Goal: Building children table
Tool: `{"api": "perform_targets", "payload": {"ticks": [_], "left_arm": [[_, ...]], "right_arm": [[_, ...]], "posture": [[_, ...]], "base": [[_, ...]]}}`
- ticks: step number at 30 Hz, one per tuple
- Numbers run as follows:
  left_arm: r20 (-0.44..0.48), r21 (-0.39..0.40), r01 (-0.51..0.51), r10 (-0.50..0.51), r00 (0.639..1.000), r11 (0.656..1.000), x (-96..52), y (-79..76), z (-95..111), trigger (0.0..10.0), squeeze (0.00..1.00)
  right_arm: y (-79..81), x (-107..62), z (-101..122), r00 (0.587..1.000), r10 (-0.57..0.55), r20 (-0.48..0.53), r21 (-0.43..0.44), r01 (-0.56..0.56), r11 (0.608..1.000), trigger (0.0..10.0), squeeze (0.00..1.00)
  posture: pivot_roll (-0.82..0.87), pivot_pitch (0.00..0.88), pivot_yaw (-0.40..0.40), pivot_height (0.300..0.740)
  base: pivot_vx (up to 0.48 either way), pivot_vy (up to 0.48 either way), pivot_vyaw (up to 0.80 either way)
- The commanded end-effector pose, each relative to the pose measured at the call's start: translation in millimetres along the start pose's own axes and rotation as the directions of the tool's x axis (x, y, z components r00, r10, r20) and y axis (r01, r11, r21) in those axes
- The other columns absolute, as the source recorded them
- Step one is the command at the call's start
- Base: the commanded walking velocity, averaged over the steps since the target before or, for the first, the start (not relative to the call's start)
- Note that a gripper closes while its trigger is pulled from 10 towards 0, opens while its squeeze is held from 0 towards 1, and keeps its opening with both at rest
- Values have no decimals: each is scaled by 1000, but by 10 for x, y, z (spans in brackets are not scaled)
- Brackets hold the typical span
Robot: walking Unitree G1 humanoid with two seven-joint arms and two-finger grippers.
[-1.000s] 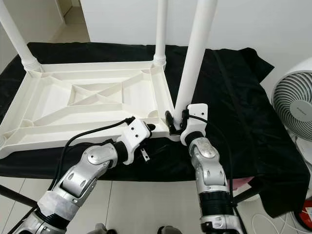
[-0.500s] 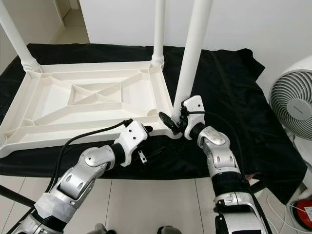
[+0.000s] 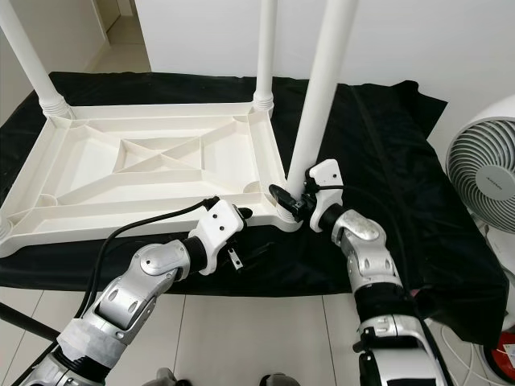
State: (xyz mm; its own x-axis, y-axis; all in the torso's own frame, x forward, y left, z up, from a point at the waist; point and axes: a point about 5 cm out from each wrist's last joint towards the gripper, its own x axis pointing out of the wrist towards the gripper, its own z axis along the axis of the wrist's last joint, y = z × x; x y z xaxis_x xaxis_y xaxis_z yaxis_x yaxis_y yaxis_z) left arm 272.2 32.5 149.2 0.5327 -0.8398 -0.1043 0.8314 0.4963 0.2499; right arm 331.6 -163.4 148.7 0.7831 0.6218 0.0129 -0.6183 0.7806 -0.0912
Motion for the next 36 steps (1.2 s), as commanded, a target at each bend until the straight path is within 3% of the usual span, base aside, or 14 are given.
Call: {"api": "perform_targets", "payload": {"ticks": [1,8,12,13,14,16,18,21,23,27,33,34,36], "left_arm": [[10,10,8,-9,1000,1000,-1,-26,23,10000,0],[13,6,4,-5,1000,1000,5,-23,26,10000,0],[15,3,4,-4,1000,1000,6,-19,28,10000,0],[15,3,4,-4,1000,1000,6,-19,28,10000,0],[16,4,5,-5,1000,1000,9,-22,27,10000,0],[16,4,7,-7,1000,1000,11,-25,26,10000,0],[17,6,9,-9,1000,1000,20,-28,31,10000,0],[18,7,9,-9,1000,1000,23,-26,33,10000,0],[20,7,9,-9,1000,1000,30,-23,38,10000,0],[22,9,10,-10,1000,1000,35,-24,43,10000,0],[27,16,14,-14,1000,1000,43,-18,58,10000,0],[28,17,13,-13,1000,1000,44,-15,61,10000,0],[29,18,11,-11,1000,1000,43,-11,63,10000,0]], "right_arm": [[77,8,-82,1000,12,-12,76,-11,997,10000,0],[160,35,-20,987,-159,10,99,157,983,10000,0],[220,29,-1,939,-344,-11,97,344,934,10000,0],[220,29,-1,939,-344,-11,97,344,934,10000,0],[231,7,-10,910,-414,-18,91,414,906,10000,0],[238,-6,-15,899,-437,-24,88,438,895,10000,0],[259,-57,-49,830,-556,-46,113,558,822,10000,0],[274,-77,-55,802,-595,-54,121,596,793,10000,0],[335,-134,-78,726,-684,-72,115,687,717,10000,0],[439,-122,-106,711,-697,-97,126,703,700,10000,0],[459,-77,-14,721,-690,-67,113,692,713,10000,0],[459,-72,-4,721,-690,-64,115,692,712,10000,1000],[468,-54,17,738,-672,-52,141,672,727,10000,1000]], "posture": [[-93,56,-10,740],[-97,62,-11,740],[-97,62,-11,740],[-97,62,-11,740],[-106,57,-17,740],[-106,57,-17,740],[-106,54,-21,740],[-106,54,-21,740],[-105,50,-24,740],[-102,39,-24,740],[-105,33,-24,740],[-101,31,-26,740],[-98,31,-27,740]], "base": [[0,0,0],[0,0,0],[0,0,0],[0,0,0],[0,0,0],[0,0,0],[0,0,0],[0,0,0],[0,0,0],[0,0,0],[0,0,0],[0,0,0],[0,0,0]]}}
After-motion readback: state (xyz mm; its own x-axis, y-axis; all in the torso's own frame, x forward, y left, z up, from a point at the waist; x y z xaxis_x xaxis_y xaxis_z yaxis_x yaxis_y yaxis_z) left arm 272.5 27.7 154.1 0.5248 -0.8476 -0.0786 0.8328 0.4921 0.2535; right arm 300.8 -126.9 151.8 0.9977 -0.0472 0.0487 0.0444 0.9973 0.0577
